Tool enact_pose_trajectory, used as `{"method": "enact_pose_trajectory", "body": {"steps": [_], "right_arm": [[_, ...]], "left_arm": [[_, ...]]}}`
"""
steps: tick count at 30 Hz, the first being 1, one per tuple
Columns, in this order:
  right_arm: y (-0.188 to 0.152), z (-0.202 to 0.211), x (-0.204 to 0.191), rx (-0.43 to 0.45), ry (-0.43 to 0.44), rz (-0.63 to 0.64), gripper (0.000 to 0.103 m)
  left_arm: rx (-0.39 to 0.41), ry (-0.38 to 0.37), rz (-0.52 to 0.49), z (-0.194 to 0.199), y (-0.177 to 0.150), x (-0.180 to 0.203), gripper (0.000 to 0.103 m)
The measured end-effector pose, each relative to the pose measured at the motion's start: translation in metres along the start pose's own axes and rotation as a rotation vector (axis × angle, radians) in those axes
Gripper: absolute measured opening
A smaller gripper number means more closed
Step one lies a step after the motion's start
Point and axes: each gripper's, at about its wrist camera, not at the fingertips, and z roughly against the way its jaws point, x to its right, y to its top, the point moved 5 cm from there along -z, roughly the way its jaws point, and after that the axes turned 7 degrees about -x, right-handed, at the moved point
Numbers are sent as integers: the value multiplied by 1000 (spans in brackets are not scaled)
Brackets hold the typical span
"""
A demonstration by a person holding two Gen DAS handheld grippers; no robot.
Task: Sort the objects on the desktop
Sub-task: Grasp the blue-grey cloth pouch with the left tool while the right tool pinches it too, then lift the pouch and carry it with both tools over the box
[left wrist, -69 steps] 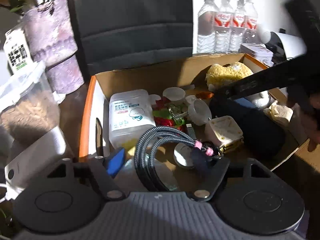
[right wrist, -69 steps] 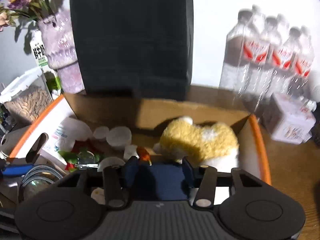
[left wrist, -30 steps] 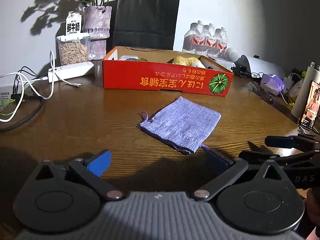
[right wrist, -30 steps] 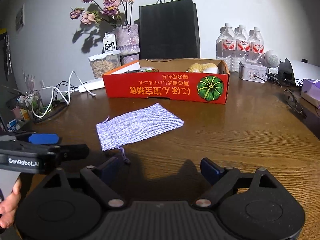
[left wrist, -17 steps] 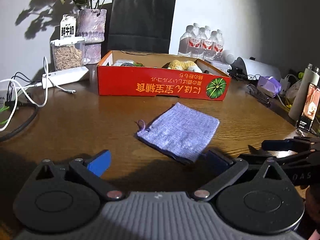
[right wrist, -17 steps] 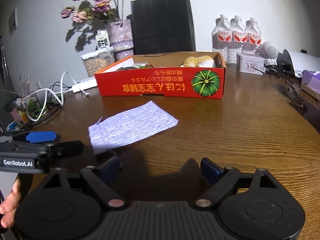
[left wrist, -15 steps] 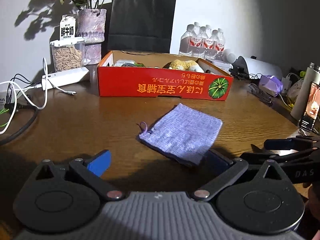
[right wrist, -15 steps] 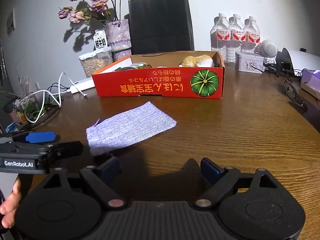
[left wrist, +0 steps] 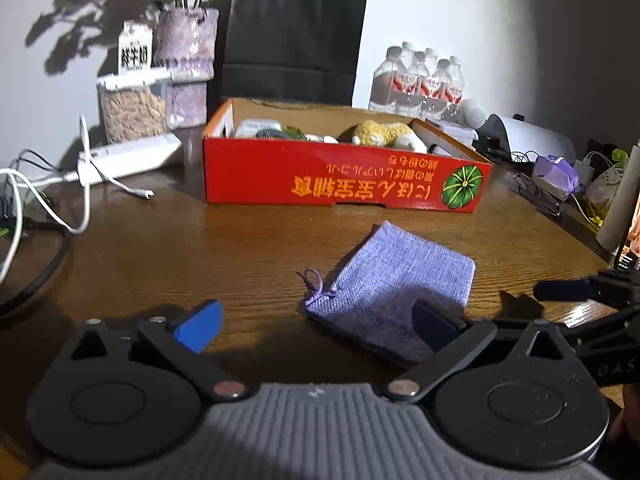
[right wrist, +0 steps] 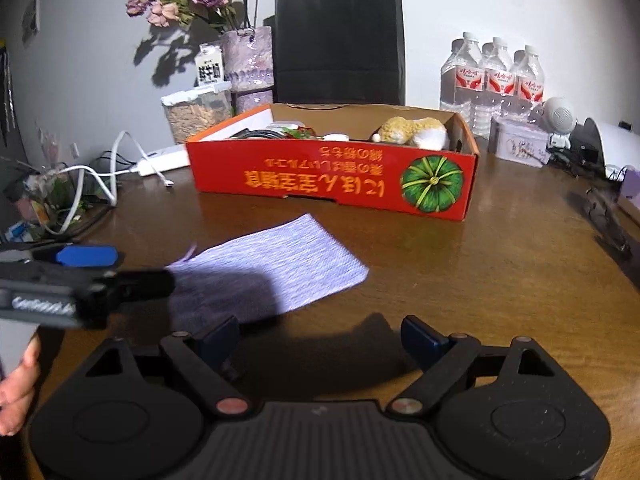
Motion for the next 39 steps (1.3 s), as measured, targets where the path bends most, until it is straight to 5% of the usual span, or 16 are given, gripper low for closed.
{"method": "enact_pose_trajectory", "body": {"steps": [6, 13, 20, 23, 27, 30, 32, 39], "right_arm": [[19, -11, 24, -11, -22, -55, 88], [9, -10, 0, -28, 170, 25, 86], [31, -47, 16, -63, -15, 33, 85], [38, -53, 16, -52, -13, 61, 76], [40, -51, 6, -40, 43, 101, 42], [38, -48, -4, -35, 94, 101, 5], [32, -41, -10, -26, 88, 103, 5], [7, 32, -13, 128, 81, -1, 4]], "left_arm": [[-27, -25, -38, -13, 6, 8, 103], [-55, -53, 29, -25, 22, -11, 103], [-64, -115, -70, -24, 25, 7, 101], [-88, -121, -134, -28, 21, 21, 90], [-103, -51, -121, -34, 15, 24, 52], [-95, -36, -96, -29, 14, 22, 23], [-96, -75, -64, -23, 13, 22, 15], [18, -99, -110, 31, 7, 40, 14]]}}
